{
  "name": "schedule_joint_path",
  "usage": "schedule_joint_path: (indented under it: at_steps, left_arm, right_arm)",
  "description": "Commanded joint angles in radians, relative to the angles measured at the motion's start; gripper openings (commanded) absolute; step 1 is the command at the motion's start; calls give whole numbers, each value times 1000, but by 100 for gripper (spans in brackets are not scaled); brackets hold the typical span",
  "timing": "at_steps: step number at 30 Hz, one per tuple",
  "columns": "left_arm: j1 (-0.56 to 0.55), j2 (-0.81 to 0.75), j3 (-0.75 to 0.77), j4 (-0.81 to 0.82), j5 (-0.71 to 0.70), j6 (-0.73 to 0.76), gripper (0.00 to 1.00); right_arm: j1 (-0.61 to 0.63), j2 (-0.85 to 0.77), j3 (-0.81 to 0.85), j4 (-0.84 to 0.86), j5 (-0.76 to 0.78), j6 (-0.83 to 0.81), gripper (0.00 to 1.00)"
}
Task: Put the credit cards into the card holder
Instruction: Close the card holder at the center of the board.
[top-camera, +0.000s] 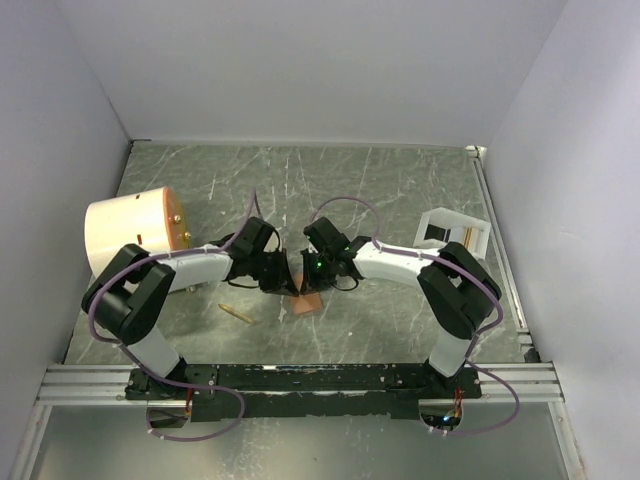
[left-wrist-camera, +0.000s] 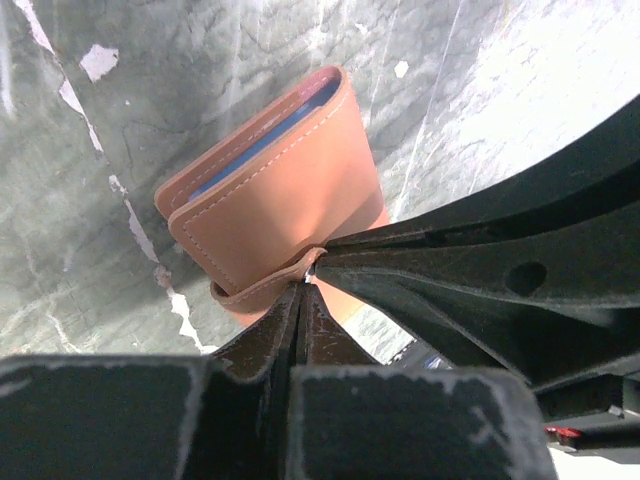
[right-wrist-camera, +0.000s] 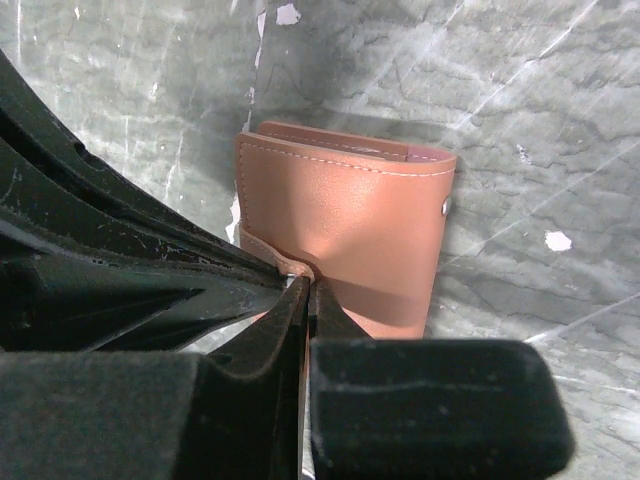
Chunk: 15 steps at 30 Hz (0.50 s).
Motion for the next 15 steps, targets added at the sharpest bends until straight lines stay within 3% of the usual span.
schedule_joint_path:
  at_steps: [1, 15]
  left_arm:
    - [-3, 53, 21, -38, -103, -10, 7]
    - [-5, 63, 53, -88, -131, -40, 7]
  right_arm:
    - [-3, 14, 9, -28, 69, -25, 0]
    - [-1, 86, 70, -114, 66, -23, 0]
